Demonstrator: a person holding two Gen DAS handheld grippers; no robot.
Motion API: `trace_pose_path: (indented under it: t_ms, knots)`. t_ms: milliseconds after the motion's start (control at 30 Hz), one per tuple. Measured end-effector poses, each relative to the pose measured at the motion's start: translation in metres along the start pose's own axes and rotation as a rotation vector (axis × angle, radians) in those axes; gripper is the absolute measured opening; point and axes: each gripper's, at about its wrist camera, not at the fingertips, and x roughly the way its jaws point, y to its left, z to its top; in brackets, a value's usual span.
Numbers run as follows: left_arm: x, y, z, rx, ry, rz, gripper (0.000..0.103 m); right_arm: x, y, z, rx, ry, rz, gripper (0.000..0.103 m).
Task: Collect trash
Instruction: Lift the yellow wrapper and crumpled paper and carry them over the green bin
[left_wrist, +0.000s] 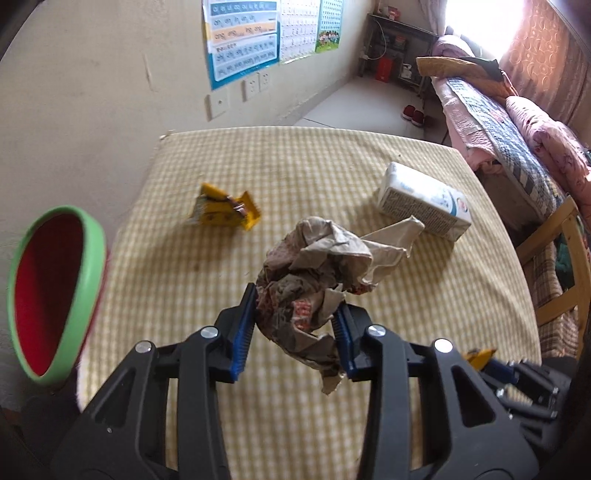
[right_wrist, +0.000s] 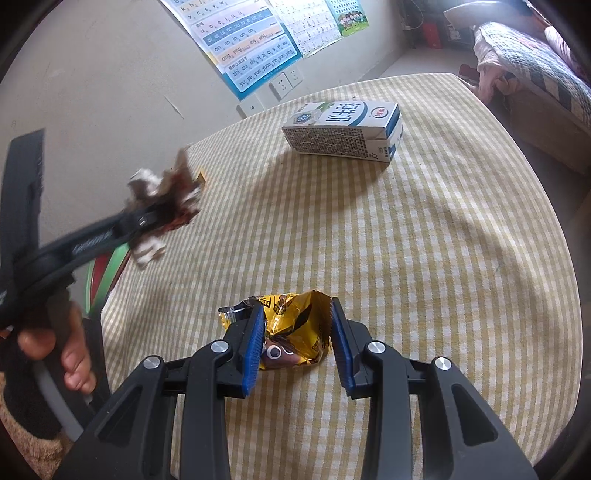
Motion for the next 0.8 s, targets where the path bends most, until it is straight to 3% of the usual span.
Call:
trace_pose_path:
  t_ms: [367, 533, 800]
  knots:
    - [-0.023, 0.027, -0.029, -0.076, 0.017, 0.002, 0.038, 0.009, 0.021, -0.005, -0.086, 0.03, -0.04, 0.038]
    - [-0.021, 0.033, -0.035, -0.101, 0.035, -0.021, 0.039, 0.005, 0.021, -0.007, -0.083, 0.047, -0.061, 0.059]
    - [-0.026, 0.035, -0.036, -0.11, 0.024, -0.037, 0.04, 0.01, 0.028, -0.013, -0.11, 0.086, -0.045, 0.059]
